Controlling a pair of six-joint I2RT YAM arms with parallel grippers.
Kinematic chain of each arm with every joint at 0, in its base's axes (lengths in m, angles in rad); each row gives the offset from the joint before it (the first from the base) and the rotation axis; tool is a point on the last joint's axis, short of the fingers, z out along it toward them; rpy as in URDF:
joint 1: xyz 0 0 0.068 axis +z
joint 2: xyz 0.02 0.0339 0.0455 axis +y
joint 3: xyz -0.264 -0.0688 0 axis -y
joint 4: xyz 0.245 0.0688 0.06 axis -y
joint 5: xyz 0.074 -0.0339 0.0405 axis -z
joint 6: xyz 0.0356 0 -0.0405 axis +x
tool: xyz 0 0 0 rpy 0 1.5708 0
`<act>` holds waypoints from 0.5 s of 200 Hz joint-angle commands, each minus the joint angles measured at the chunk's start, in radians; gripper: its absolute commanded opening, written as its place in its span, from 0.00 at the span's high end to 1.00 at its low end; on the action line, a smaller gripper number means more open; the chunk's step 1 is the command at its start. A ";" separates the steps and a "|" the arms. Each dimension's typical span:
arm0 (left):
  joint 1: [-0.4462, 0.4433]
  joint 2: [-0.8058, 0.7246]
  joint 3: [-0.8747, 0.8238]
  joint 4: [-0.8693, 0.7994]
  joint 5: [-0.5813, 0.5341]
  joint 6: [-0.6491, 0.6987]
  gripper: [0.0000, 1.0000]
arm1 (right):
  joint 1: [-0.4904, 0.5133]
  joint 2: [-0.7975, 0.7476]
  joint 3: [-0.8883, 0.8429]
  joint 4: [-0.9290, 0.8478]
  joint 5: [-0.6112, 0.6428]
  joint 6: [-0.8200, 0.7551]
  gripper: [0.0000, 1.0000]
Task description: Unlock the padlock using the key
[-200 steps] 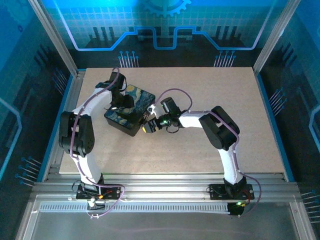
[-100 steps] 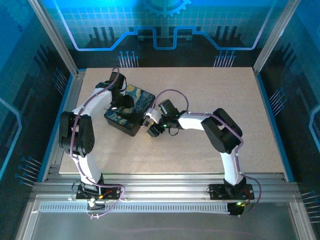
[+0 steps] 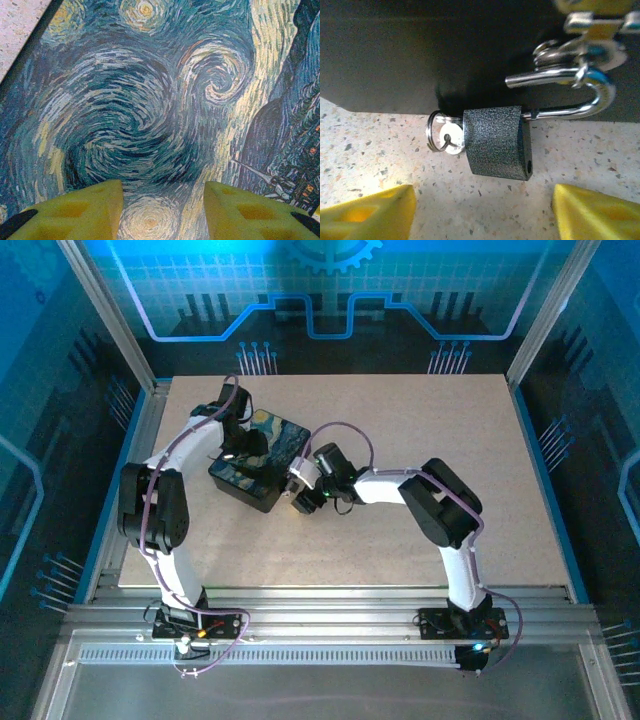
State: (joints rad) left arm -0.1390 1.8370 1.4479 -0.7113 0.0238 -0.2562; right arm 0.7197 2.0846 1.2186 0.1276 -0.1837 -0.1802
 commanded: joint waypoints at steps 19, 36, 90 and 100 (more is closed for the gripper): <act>0.006 -0.038 -0.047 0.009 0.059 -0.021 0.53 | 0.012 0.066 0.114 -0.080 0.109 0.042 0.24; 0.006 -0.041 -0.059 0.020 0.068 -0.023 0.53 | 0.013 0.087 0.151 -0.117 0.131 0.053 0.25; 0.007 -0.044 -0.080 0.047 0.084 -0.033 0.54 | 0.021 0.129 0.230 -0.206 0.103 0.036 0.37; 0.008 -0.044 -0.084 0.050 0.085 -0.035 0.54 | 0.022 0.126 0.222 -0.194 0.099 0.035 0.42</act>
State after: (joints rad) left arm -0.1341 1.8088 1.3956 -0.6453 0.0532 -0.2638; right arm 0.7277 2.1735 1.4204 -0.0391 -0.0860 -0.1501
